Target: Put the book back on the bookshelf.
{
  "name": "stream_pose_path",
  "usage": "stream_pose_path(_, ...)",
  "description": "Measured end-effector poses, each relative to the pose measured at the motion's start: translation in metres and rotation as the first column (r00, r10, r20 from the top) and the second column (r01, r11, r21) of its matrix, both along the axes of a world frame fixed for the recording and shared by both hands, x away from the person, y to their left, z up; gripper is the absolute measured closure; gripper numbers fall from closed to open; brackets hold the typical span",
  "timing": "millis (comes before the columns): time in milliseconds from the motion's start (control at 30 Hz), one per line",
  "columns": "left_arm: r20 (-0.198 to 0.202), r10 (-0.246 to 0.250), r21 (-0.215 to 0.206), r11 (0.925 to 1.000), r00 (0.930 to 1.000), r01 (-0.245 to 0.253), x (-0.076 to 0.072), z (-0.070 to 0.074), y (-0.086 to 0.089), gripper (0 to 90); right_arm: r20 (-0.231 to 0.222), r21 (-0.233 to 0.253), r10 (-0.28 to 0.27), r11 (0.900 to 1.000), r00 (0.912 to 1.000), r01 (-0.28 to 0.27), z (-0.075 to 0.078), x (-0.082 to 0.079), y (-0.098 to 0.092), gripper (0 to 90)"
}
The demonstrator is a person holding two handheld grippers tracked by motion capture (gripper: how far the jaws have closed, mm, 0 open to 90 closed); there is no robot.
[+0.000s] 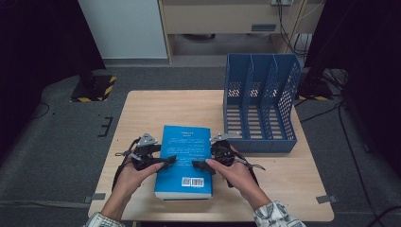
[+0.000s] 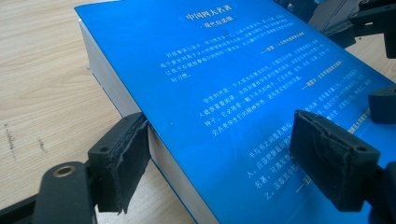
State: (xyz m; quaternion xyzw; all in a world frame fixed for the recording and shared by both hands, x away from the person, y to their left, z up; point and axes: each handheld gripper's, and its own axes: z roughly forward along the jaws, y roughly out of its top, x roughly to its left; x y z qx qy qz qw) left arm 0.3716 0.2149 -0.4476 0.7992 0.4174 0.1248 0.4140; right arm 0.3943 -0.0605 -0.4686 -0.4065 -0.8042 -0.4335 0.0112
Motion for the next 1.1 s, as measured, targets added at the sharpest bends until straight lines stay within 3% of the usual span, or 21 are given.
stream_pose_path(200, 0.007, 0.023, 0.004, 0.9997, 0.9997, -0.023, 0.007, 0.000, -0.004, 19.9, -0.016, -0.029, -0.009, 1.000, 0.9998, 0.009, 0.003, 0.007, 0.002, 0.0)
stream_pose_path(467, -0.002, 0.026, 0.012, 0.9996, 0.9997, -0.026, 0.022, 0.001, -0.005, 20.0, -0.004, -0.077, -0.039, 0.996, 0.9992, 0.038, 0.009, 0.023, 0.007, 0.0)
stream_pose_path(567, -0.004, 0.015, 0.011, 0.9998, 0.9999, -0.015, 0.026, 0.001, -0.005, 19.9, 0.001, -0.065, -0.040, 0.997, 0.9992, 0.040, 0.007, 0.026, 0.006, 0.1)
stream_pose_path(667, 0.020, 0.005, 0.003, 1.0000, 0.9998, -0.005, 0.030, 0.000, -0.002, 20.3, 0.014, -0.043, -0.035, 0.998, 0.9993, 0.036, 0.005, 0.027, 0.003, 0.7)
stream_pose_path(800, -0.004, 0.000, -0.019, 0.9998, 1.0000, 0.000, 0.040, -0.001, -0.001, 19.0, 0.031, -0.011, -0.027, 1.000, 0.9992, 0.027, 0.001, 0.025, 0.000, 0.2)
stream_pose_path(933, -0.034, 0.001, -0.038, 0.9993, 0.9994, -0.002, 0.045, -0.003, 0.001, 18.1, 0.000, 0.033, -0.021, 0.999, 0.9998, 0.021, -0.004, 0.026, -0.004, 0.2)
stream_pose_path(1100, -0.029, 0.014, -0.046, 0.9988, 0.9995, -0.015, 0.044, -0.002, 0.001, 23.1, -0.043, 0.054, -0.020, 0.998, 0.9989, 0.023, -0.006, 0.028, -0.006, 0.1)
